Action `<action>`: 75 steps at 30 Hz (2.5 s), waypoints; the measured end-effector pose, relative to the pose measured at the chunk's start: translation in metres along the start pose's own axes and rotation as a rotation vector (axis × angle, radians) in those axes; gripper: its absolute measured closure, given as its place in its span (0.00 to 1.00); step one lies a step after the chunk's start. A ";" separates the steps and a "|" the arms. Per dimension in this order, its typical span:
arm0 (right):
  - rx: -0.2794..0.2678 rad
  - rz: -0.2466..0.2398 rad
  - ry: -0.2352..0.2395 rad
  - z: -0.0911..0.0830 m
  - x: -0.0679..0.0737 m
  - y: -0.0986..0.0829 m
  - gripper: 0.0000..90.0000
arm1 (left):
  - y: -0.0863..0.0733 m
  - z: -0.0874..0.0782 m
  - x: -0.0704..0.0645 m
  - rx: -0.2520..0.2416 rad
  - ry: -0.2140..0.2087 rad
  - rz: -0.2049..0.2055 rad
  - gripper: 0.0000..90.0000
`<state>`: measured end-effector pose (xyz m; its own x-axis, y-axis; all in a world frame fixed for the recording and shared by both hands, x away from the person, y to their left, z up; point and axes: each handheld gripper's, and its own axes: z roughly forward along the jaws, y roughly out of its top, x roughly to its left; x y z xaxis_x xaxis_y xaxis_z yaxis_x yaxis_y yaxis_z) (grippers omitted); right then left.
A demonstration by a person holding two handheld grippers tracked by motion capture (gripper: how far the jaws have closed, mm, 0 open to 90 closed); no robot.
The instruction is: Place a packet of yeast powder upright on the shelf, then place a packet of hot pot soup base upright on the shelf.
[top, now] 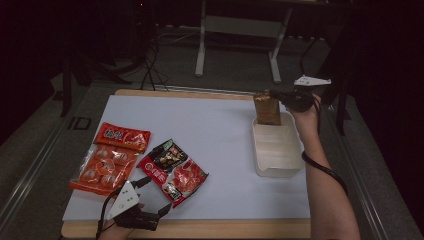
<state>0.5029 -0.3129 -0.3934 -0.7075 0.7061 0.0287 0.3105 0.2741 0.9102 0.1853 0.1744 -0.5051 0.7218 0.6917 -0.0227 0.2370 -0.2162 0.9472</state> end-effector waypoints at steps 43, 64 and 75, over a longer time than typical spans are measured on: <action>-0.070 0.129 0.152 -0.060 0.120 -0.027 0.13 | 0.003 0.006 -0.003 0.038 0.031 0.007 0.00; -0.044 0.083 0.227 -0.088 0.177 -0.085 0.15 | 0.007 0.008 0.005 0.025 0.051 -0.075 0.00; -0.061 0.058 0.233 -0.102 0.184 -0.094 0.15 | 0.017 0.017 0.007 0.080 -0.039 -0.135 0.00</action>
<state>0.2783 -0.2752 -0.4315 -0.8189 0.5482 0.1698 0.3210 0.1922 0.9274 0.2050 0.1639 -0.4946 0.7043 0.6913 -0.1616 0.3832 -0.1785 0.9063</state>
